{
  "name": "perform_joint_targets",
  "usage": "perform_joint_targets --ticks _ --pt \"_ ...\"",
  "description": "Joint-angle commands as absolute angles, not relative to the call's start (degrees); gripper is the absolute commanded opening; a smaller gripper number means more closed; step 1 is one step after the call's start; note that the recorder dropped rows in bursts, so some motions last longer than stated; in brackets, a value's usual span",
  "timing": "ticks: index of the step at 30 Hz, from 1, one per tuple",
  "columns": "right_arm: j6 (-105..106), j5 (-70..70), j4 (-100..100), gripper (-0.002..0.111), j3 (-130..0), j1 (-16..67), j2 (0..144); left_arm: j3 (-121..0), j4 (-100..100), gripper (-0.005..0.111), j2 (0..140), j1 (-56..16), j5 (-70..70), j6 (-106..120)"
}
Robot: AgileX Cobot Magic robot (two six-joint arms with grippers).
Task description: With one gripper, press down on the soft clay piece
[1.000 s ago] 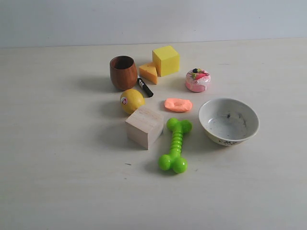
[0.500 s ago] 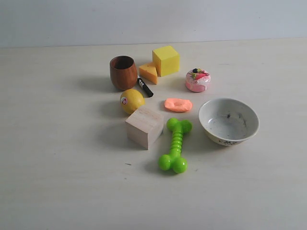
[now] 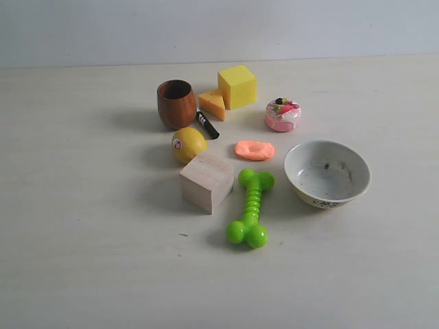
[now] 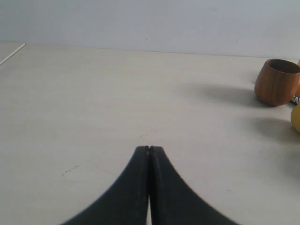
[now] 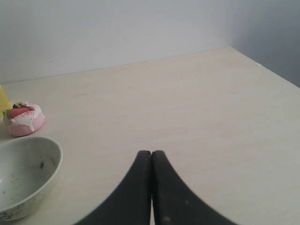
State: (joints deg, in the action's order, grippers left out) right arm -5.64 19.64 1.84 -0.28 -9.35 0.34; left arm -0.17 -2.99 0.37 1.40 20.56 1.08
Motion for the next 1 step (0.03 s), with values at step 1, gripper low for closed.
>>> perform_joint_targets --ticks 1 --pt "-5.65 19.40 1.86 0.000 0.00 -9.33 0.00 0.00 -3.46 0.000 0.00 1.20 20.32 0.47"
